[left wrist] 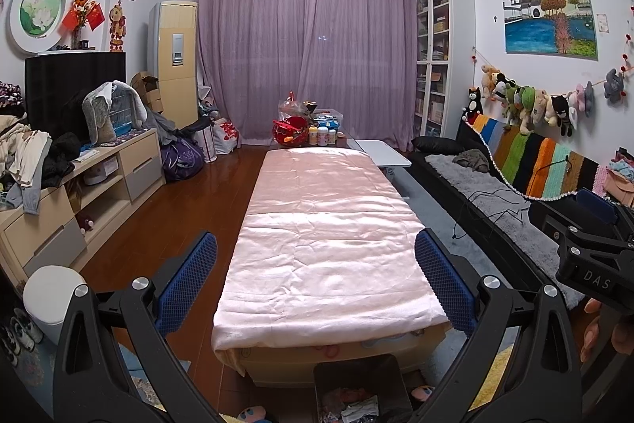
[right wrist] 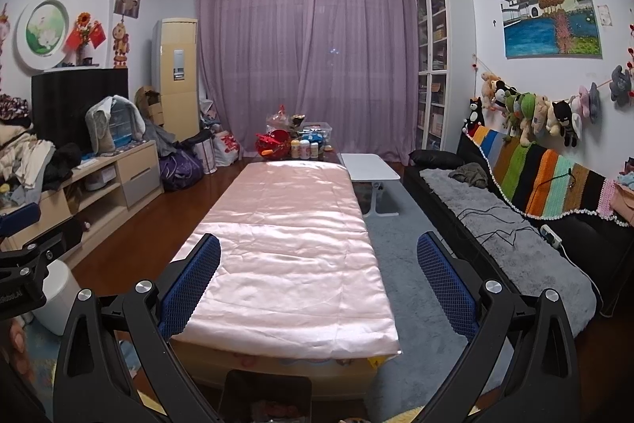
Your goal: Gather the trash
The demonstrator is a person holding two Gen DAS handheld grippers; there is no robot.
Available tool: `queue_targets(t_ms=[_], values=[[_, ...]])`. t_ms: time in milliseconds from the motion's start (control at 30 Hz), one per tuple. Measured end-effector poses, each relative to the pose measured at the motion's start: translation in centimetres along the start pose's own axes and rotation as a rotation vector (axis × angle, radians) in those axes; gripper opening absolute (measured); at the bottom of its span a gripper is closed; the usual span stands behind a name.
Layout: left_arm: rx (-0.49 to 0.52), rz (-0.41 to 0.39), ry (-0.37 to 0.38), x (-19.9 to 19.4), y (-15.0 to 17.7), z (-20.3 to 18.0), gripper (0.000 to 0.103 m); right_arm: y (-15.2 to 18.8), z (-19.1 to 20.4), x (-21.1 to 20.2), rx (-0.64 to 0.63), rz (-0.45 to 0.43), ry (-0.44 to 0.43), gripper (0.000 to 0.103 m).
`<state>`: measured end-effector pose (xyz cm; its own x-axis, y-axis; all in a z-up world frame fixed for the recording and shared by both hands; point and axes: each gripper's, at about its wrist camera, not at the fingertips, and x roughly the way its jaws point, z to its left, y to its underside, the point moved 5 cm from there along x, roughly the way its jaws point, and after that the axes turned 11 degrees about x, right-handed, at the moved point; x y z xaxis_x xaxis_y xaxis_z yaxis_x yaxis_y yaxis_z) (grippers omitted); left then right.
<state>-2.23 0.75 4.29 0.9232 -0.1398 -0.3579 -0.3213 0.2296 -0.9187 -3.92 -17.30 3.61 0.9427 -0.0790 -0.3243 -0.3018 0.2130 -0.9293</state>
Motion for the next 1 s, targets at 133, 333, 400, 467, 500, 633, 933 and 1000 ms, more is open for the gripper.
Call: queue_targets(t_ms=[133,333,400,467,500,633,933,1000], values=[[0.0,0.0,0.001,0.02,0.02,0.01,0.095,0.02,0.08,0.03,0.003,0.0,-0.001,0.1],[0.01,0.01,0.007,0.16,0.07,-0.27,0.095,0.03,0.08,0.03,0.001,0.001,0.003,0.1],[0.008,0.013,-0.002,0.19,-0.02,-0.22,0.095,0.13,-0.1,-0.05,0.004,0.001,0.007,0.1],[0.01,0.019,-0.019,0.16,-0.07,-0.24,0.095,0.18,-0.14,-0.11,0.007,-0.001,0.011,0.1],[0.009,0.024,-0.023,0.17,-0.08,-0.23,0.095,0.2,-0.15,-0.08,0.009,-0.001,0.013,0.1],[-0.002,0.029,-0.013,0.25,-0.06,-0.28,0.095,0.24,-0.08,-0.08,0.009,0.0,0.014,0.1],[0.015,0.014,-0.026,0.03,0.03,-0.5,0.095,0.33,-0.09,0.08,0.011,0.004,0.015,0.1],[0.016,0.014,-0.026,0.04,0.0,-0.51,0.095,0.37,-0.08,0.09,0.012,0.004,0.015,0.1]])
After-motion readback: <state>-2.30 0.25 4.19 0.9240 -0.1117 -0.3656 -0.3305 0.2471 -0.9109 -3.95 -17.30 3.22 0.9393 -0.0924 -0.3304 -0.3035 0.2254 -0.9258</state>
